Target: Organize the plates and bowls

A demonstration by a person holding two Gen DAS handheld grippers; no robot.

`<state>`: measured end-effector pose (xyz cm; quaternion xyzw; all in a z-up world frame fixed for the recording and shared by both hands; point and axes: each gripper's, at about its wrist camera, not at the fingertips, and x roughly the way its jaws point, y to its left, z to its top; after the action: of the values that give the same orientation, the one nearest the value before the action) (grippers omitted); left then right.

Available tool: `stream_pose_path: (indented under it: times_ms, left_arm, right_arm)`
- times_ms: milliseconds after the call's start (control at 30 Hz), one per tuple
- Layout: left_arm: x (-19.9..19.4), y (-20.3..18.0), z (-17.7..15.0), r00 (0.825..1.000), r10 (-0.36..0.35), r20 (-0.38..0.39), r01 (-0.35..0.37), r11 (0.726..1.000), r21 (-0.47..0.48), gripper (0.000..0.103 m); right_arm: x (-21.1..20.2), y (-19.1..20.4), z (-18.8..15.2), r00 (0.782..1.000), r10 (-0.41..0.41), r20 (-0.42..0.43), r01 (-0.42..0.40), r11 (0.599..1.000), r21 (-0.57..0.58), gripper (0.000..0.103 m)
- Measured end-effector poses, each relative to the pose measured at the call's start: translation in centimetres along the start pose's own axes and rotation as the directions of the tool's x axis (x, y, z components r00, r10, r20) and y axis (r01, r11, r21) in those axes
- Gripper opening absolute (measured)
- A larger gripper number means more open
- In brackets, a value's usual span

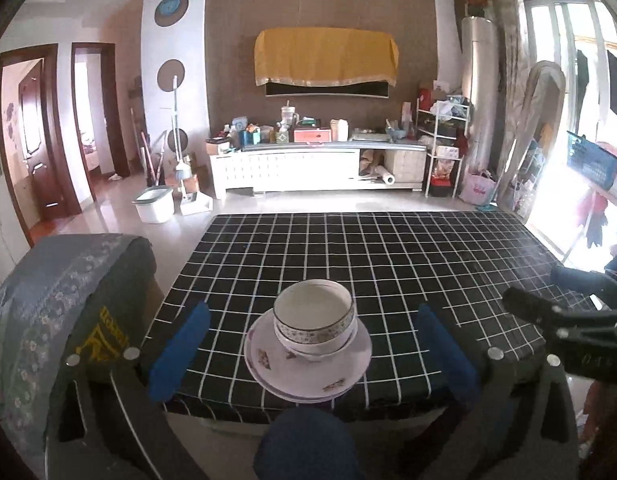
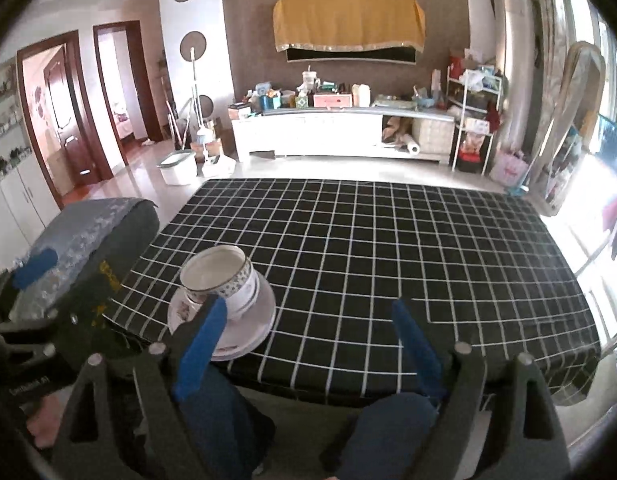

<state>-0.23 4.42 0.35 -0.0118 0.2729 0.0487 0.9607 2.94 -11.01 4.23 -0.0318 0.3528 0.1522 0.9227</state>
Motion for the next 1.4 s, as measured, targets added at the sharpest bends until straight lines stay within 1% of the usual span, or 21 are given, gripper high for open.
stream_pose_path:
  times_ms: [67,133,267,767,1400]
  left_arm:
    - [0.1,-0.2,-0.3,1.0,-0.009,-0.001,0.009,1.0,0.006,0.103]
    - [0.2,-0.7,-0.6,1.0,-0.016,-0.007,0.017,1.0,0.016,0.103]
    - [0.2,-1.4,-0.8,1.0,-0.028,-0.01,0.028,0.999,0.031,0.103]
    - [0.2,-1.7,-0.8,0.999,-0.031,-0.02,0.031,0.999,0.031,0.103]
    - [-0.2,-1.8,-1.0,0.998,-0.058,-0.026,0.059,0.998,0.032,0.103]
  right_arm:
    - [-0.5,0.1,-0.4,1.0,-0.008,0.013,0.008,1.0,-0.011,0.098]
    - [-0.9,0.0,-0.6,0.999,-0.002,0.032,0.002,1.0,-0.011,0.103]
    - [-1.3,0.0,-0.7,0.998,-0.017,0.053,0.019,1.0,-0.023,0.103]
    - [-1.1,-0.2,-1.0,0.999,-0.018,0.042,0.019,1.0,-0.022,0.103]
    - [-1.1,-0.4,-1.4,0.999,-0.027,0.037,0.028,0.999,-0.023,0.103]
